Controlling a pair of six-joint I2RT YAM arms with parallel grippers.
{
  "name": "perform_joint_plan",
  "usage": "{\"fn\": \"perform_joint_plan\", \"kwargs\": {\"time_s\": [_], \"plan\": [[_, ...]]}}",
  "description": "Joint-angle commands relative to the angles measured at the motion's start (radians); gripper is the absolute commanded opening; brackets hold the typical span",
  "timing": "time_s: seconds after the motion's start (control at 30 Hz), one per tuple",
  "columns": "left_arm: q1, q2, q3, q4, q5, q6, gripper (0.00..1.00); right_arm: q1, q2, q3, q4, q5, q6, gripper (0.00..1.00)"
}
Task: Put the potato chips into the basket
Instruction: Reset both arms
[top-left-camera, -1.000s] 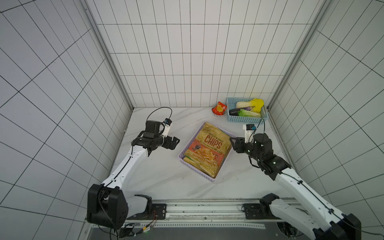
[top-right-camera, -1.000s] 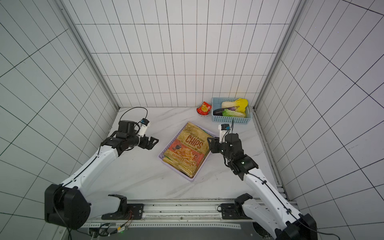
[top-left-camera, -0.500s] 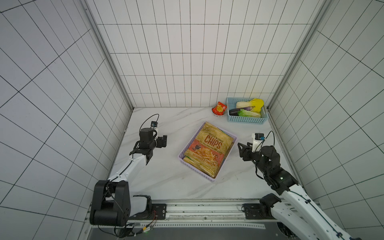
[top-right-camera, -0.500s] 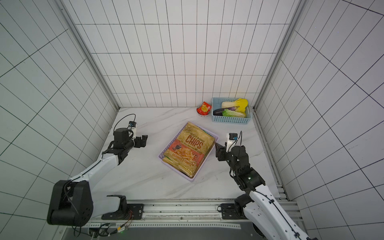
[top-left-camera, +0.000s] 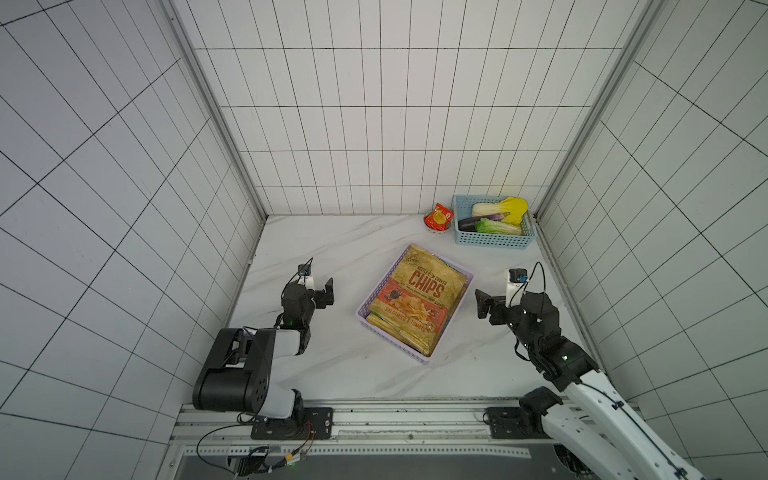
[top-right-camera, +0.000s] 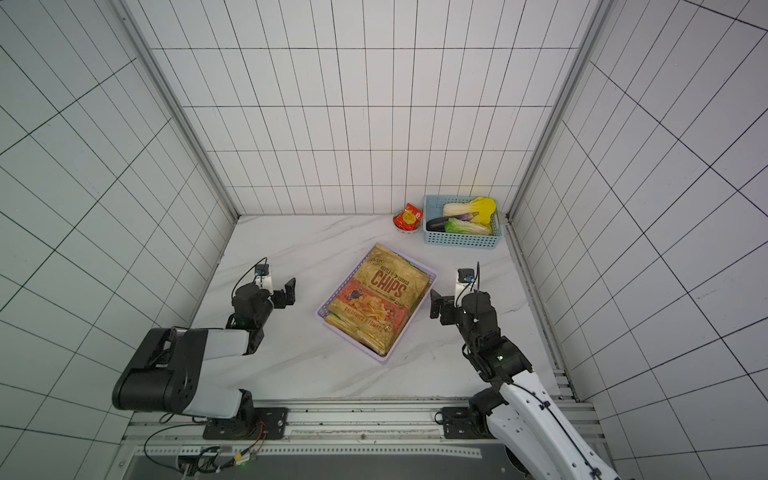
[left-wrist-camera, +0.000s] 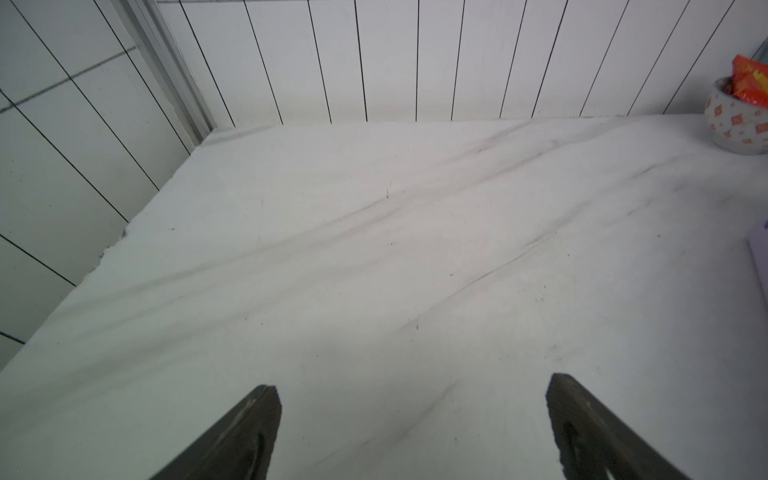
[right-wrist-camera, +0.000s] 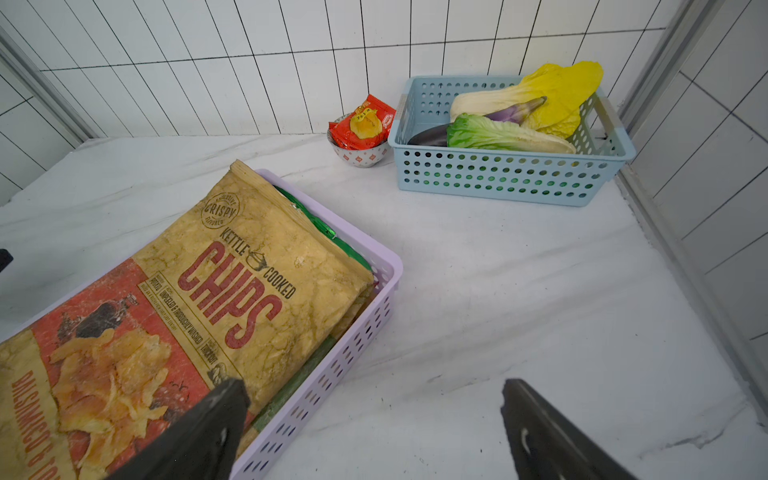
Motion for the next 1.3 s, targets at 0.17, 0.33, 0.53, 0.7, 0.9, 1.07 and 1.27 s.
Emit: {"fn": "perform_joint_plan", "kwargs": {"time_s": [0.17,0.33,0.53,0.7,0.9,1.07,1.27], "plan": [[0.033,0.084,0.113,-0.005,-0.146,-0.108,0.98,-0.005,-0.073,0.045,0.025,-0.015,-0.122,0.99],[0.033,0.085,0.120,-0.010,-0.144,-0.107,0.98,-0.021,-0.040,0.033,0.048,0.050,-0.147,0.99],[0.033,0.086,0.119,-0.008,-0.142,-0.107,0.98,-0.246,0.092,-0.064,0.220,0.054,-0.201,0.99],[0.033,0.085,0.119,-0.008,-0.142,-0.106,0.98,-0.416,0.281,-0.257,0.662,-0.088,-0.269,0.99],[0.033,0.086,0.119,-0.008,-0.142,-0.106,0.98,-0.512,0.643,-0.243,1.014,-0.210,-0.185,0.99],[0.034,0.085,0.119,-0.009,-0.143,-0.106,0.98,-0.538,0.912,-0.157,1.151,-0.295,-0.202,0.99],[0.034,0.086,0.119,-0.008,-0.143,-0.106,0.98,-0.558,0.893,-0.092,0.965,-0.221,-0.150,0.99]]}}
